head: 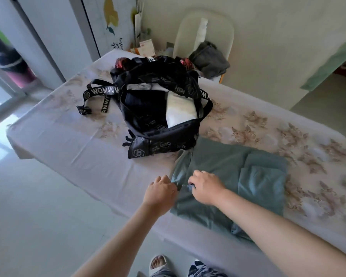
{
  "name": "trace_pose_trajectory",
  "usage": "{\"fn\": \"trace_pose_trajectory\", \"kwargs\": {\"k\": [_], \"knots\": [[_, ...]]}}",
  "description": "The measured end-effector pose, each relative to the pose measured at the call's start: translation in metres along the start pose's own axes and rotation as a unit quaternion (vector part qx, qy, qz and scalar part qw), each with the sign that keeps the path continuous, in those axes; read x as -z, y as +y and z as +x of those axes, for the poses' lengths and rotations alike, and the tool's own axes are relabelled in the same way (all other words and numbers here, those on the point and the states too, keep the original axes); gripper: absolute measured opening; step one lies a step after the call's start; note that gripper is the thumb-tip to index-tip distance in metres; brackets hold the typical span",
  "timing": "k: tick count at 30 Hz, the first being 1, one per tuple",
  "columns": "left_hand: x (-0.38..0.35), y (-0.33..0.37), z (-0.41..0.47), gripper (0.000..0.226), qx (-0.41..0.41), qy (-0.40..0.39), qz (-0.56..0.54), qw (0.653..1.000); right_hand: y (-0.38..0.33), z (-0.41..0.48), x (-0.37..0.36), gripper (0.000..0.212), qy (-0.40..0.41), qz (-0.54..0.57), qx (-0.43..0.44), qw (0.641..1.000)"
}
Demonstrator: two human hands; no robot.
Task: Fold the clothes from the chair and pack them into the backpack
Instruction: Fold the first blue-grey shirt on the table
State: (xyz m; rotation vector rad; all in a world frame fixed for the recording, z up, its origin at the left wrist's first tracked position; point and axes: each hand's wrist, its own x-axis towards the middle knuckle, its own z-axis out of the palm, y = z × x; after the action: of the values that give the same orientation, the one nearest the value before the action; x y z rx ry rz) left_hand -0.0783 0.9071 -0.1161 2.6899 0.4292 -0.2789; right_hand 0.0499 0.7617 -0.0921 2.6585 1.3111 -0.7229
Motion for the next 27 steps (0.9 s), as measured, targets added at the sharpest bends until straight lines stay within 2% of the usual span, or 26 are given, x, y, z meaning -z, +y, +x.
{"fn": "trace_pose_trajectory", "kwargs": {"k": [2, 4, 8, 11, 13, 16, 18, 20, 24, 25, 27], "knots": [[0.002, -0.002, 0.002, 0.034, 0.031, -0.018, -0.043, 0.998, -0.003, 0.015, 0.014, 0.03, 0.041, -0.033, 0.024, 0.998], [0.003, -0.003, 0.005, 0.032, 0.045, -0.028, -0.062, 0.997, -0.01, 0.033, 0.026, 0.041, 0.075, -0.078, 0.076, 0.991], [0.005, -0.004, 0.01, 0.02, 0.078, -0.007, -0.084, 0.993, -0.032, 0.068, 0.037, 0.063, 0.026, -0.193, 0.159, 0.968], [0.004, -0.006, 0.011, 0.027, 0.115, -0.008, -0.103, 0.988, -0.043, 0.083, 0.035, 0.067, 0.008, -0.258, 0.179, 0.949], [0.001, -0.008, 0.012, 0.034, 0.131, -0.002, -0.125, 0.984, -0.043, 0.083, 0.037, 0.057, 0.013, -0.277, 0.18, 0.944], [0.002, -0.008, 0.015, 0.059, 0.135, 0.01, -0.172, 0.976, -0.035, 0.076, 0.045, 0.029, 0.028, -0.31, 0.18, 0.933], [0.008, -0.002, 0.02, 0.068, 0.131, 0.0, -0.224, 0.966, -0.021, 0.07, 0.052, 0.016, 0.047, -0.273, 0.178, 0.944], [0.014, 0.008, 0.026, 0.059, 0.134, -0.025, -0.224, 0.965, -0.005, 0.064, 0.059, 0.015, 0.075, -0.235, 0.194, 0.949], [0.03, 0.023, 0.037, 0.019, 0.153, -0.096, -0.127, 0.975, 0.029, 0.052, 0.066, 0.022, 0.153, -0.195, 0.228, 0.942], [0.033, 0.024, 0.04, 0.014, 0.132, -0.09, -0.121, 0.98, 0.036, 0.047, 0.066, 0.021, 0.173, -0.186, 0.23, 0.939], [0.035, 0.023, 0.043, 0.016, 0.081, -0.017, -0.113, 0.99, 0.051, 0.035, 0.066, 0.015, 0.206, -0.17, 0.222, 0.938]]}}
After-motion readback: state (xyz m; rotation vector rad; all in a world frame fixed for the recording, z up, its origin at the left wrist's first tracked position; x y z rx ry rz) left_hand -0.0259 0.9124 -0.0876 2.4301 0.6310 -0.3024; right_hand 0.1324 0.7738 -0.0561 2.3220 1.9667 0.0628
